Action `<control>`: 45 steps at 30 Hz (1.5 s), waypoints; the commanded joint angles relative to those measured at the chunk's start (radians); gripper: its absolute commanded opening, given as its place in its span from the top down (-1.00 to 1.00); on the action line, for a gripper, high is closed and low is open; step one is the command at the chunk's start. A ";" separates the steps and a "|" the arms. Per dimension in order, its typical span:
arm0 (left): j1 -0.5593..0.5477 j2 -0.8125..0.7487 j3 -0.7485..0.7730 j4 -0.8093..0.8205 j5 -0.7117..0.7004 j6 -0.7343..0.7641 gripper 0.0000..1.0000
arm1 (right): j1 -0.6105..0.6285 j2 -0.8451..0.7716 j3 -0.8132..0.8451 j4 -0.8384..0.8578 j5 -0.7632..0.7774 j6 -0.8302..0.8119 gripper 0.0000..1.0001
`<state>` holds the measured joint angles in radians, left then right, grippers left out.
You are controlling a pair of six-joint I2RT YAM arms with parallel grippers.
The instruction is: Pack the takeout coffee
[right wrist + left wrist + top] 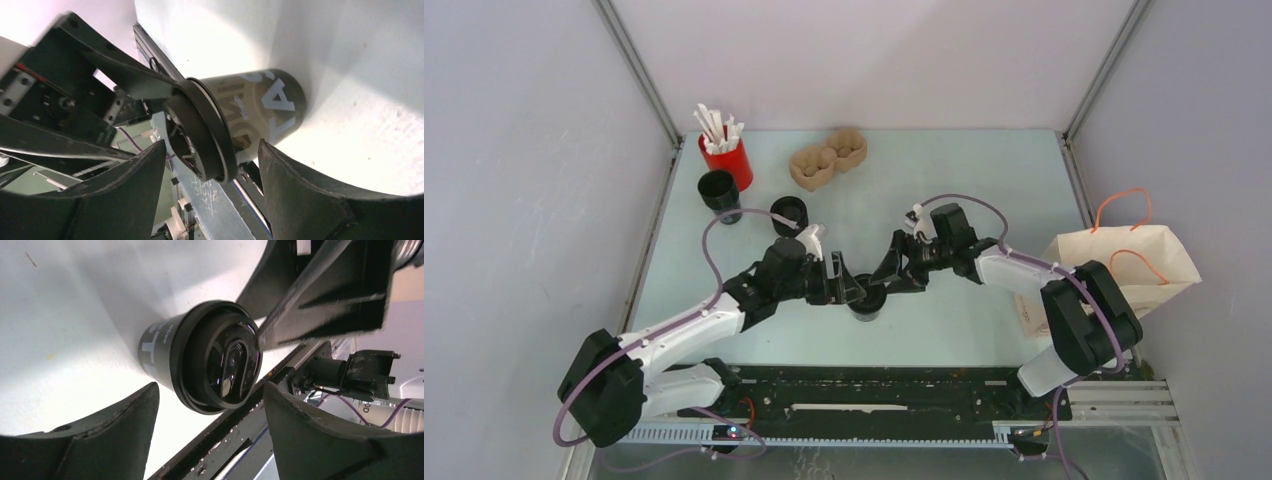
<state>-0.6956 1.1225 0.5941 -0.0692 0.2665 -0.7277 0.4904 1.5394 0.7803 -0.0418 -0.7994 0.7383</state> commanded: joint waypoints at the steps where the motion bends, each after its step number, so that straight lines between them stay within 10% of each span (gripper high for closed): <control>1: -0.037 -0.044 -0.029 0.050 -0.001 -0.043 -0.61 | -0.021 0.025 0.089 -0.008 -0.044 -0.035 -0.52; 10: -0.094 -0.087 -0.069 0.092 -0.010 -0.100 -0.61 | -0.017 0.056 0.145 -0.022 -0.043 -0.040 -0.52; 23: -0.036 -0.244 -0.084 -0.071 -0.149 -0.073 -0.83 | 0.043 -0.134 0.213 -0.465 0.291 -0.329 -0.82; 36: 0.105 0.057 0.098 0.025 0.202 0.084 -0.63 | 0.043 -0.294 -0.135 -0.015 0.015 0.086 -0.92; 45: 0.105 0.121 0.072 0.039 0.188 0.110 -0.43 | 0.053 -0.206 -0.201 0.215 0.042 0.215 -0.73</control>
<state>-0.5953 1.2358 0.6498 -0.0765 0.4301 -0.6609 0.5396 1.2987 0.5812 0.0139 -0.7536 0.8742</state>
